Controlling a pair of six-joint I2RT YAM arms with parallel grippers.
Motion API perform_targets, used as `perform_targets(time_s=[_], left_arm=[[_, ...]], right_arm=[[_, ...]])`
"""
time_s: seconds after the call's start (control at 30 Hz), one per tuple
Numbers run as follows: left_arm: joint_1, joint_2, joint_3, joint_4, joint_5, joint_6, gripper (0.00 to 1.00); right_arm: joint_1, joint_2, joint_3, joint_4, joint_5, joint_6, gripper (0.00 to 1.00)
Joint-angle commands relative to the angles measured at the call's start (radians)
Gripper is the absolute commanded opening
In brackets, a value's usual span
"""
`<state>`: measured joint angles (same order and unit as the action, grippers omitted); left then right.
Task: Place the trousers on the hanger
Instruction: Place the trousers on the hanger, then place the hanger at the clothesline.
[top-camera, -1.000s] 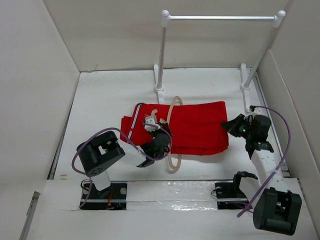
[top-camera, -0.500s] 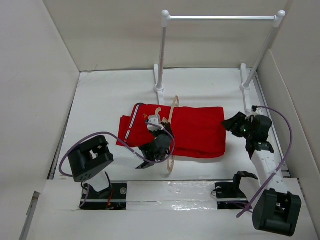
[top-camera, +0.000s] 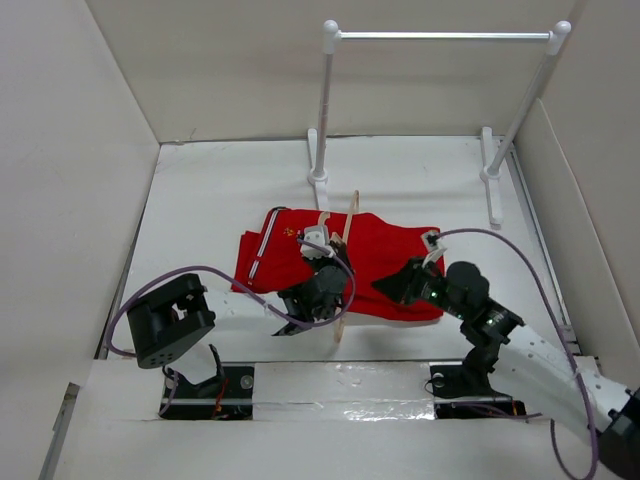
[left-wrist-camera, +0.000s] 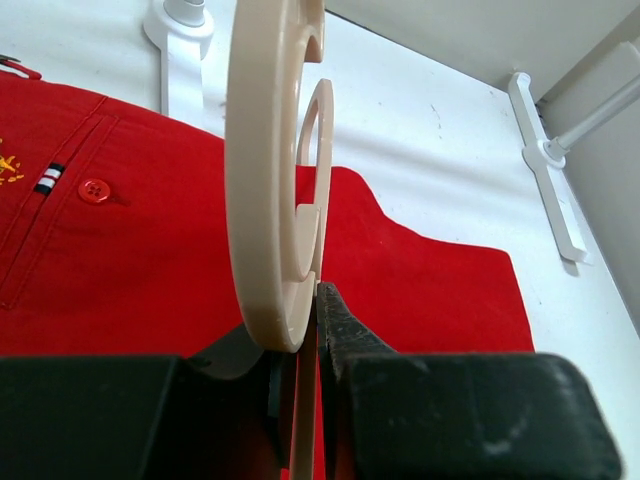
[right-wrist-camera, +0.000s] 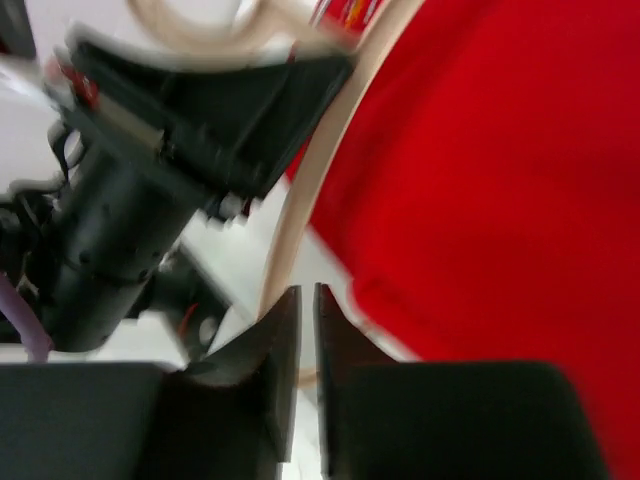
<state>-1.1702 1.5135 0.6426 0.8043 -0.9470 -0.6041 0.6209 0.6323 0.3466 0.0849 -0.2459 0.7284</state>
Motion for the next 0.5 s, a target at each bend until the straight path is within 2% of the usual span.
perform_targets(time_s=[0.0,0.03,0.07,0.13,0.47], left_arm=[[-0.006,-0.070,0.069,0.065,-0.001,-0.011,0.00],[-0.006,-0.073,0.071,0.058,0.002,-0.014,0.00],[-0.006,-0.075,0.077,0.050,0.004,-0.017,0.00],[-0.006,-0.081,0.080,0.035,0.013,-0.029,0.00],[-0.016,-0.127,0.104,-0.097,0.008,-0.085,0.00]], right_arm=[[0.218,0.046,-0.008,0.165,0.279,0.133,0.32],[0.262,0.065,-0.006,0.180,0.316,0.143,0.58],[0.299,0.088,-0.008,0.203,0.351,0.149,0.66],[0.342,0.173,0.000,0.268,0.387,0.158,0.73],[0.352,0.467,0.117,0.369,0.364,0.147,0.71]])
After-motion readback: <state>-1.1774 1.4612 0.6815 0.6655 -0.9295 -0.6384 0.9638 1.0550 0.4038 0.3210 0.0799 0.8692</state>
